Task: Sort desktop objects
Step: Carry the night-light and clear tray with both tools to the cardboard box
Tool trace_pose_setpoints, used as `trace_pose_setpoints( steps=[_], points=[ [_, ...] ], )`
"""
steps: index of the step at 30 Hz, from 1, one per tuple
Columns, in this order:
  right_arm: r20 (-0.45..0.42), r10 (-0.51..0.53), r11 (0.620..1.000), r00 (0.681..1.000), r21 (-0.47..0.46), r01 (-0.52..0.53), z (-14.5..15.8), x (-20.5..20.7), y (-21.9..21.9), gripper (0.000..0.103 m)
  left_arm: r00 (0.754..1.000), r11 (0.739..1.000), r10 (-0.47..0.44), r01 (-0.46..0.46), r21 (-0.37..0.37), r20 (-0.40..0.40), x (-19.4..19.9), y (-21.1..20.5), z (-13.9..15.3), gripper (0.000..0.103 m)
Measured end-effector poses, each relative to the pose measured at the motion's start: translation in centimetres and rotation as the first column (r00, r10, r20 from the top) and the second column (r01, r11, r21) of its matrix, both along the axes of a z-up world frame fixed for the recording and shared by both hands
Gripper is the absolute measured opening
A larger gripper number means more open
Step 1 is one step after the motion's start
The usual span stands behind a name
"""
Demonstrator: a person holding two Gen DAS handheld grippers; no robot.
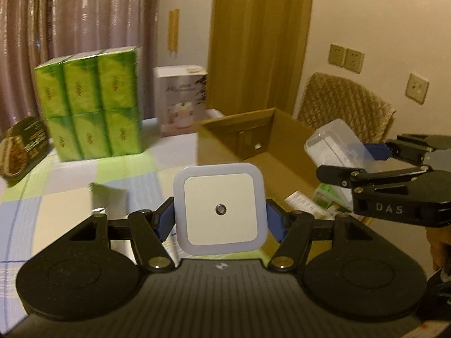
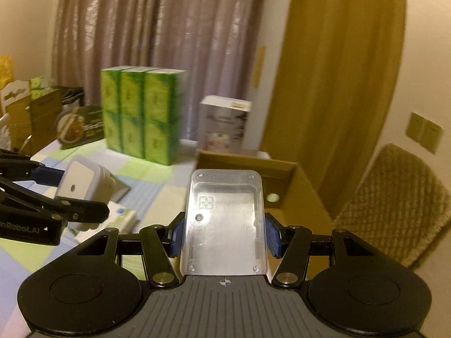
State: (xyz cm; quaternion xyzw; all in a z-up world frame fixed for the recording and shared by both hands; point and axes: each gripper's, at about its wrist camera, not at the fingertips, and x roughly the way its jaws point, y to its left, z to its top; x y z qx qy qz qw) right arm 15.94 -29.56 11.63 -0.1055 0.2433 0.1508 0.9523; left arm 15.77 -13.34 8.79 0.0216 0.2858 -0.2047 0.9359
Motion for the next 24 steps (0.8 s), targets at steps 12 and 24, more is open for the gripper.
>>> trace_pose_setpoints(
  steps=[12, 24],
  points=[
    [-0.019, -0.081, 0.997, 0.997, 0.009, 0.081, 0.7, 0.6, -5.6, 0.053, 0.995, 0.992, -0.098, 0.099, -0.077, 0.016, 0.5, -6.7, 1.0, 0.062],
    [-0.057, -0.105, 0.994, 0.993, 0.032, 0.107, -0.9, 2.2, -8.1, 0.053, 0.99, 0.988, -0.144, 0.144, -0.057, -0.005, 2.2, -11.0, -0.4, 0.062]
  ],
)
